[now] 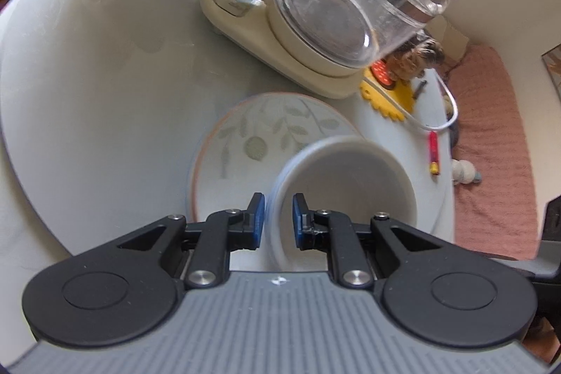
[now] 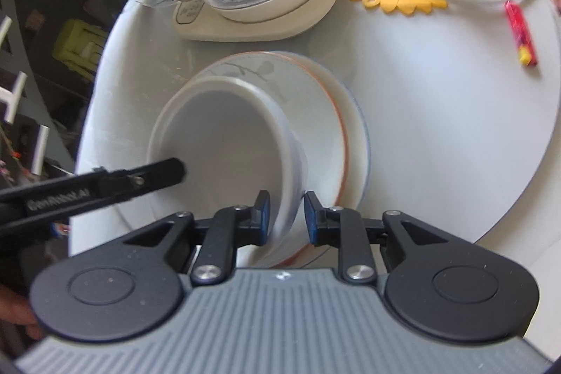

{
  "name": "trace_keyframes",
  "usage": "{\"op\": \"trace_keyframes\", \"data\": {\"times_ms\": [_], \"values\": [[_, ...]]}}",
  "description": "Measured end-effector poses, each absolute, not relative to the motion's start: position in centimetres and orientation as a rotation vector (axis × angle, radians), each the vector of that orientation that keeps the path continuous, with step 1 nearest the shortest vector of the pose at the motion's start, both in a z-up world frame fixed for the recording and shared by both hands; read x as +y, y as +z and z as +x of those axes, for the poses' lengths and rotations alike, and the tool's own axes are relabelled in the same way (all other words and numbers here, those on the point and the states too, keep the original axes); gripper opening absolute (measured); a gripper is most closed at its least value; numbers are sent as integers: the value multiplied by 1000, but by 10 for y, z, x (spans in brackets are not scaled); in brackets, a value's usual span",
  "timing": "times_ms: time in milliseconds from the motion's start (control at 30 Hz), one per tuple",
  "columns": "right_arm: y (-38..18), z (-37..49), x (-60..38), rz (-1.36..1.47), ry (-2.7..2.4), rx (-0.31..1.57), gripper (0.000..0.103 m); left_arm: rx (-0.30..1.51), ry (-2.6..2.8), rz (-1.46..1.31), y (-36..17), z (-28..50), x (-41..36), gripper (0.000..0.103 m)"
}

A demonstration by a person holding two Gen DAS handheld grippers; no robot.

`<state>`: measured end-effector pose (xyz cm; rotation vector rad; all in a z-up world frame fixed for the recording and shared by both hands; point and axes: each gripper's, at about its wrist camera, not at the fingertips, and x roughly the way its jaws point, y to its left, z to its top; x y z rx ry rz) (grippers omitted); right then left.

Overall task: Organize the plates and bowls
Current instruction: 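Lower the ceramic bowl into the leaf-pattern bowl on the plates, then open both grippers and pull them back from the stack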

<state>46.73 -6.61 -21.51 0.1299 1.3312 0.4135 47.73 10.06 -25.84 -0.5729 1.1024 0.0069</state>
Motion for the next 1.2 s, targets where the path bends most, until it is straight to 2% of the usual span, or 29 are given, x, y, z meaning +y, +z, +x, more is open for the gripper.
{"op": "trace_keyframes", "data": {"times_ms": [367, 967, 1200], "values": [[-187, 455, -73, 134, 438, 1224, 26, 1057, 20, -510, -223, 458, 108, 18], [-84, 396, -83, 192, 436, 992, 26, 888, -77, -291, -81, 382, 104, 18], [-33, 360, -100, 212, 434, 840, 26, 808, -129, -233, -32, 340, 86, 19]]}}
